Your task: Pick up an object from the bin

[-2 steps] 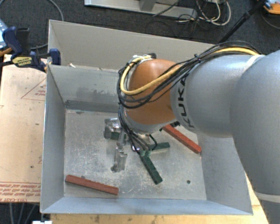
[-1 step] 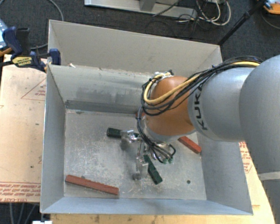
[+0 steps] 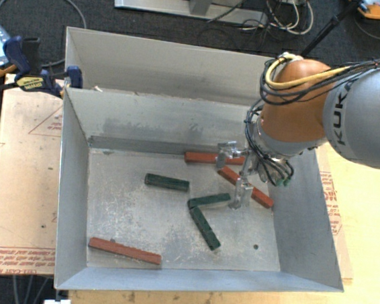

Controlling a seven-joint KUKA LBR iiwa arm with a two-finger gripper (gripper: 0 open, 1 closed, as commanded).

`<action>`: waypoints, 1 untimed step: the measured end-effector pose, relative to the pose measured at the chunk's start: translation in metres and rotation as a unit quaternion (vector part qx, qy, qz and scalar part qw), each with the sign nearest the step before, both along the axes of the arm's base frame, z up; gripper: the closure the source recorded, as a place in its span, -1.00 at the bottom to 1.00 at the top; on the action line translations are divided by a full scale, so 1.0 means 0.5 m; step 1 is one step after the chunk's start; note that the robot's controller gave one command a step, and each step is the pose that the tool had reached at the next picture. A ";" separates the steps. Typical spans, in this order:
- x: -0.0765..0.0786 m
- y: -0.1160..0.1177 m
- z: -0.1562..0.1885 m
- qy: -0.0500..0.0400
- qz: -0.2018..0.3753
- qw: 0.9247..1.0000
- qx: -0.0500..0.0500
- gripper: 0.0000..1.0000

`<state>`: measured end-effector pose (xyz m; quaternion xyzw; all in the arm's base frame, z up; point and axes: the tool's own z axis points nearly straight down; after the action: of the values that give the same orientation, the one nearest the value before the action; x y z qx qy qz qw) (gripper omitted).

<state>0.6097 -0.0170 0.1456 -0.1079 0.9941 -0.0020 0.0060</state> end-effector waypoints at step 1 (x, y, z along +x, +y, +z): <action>-0.076 0.086 -0.158 0.009 0.038 0.999 0.002 -1.00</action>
Offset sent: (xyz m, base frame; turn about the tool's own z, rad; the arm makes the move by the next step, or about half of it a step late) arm -0.0358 0.0403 -0.0756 -0.0710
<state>0.5718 0.0260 0.0667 -0.1452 0.9894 0.0015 -0.0029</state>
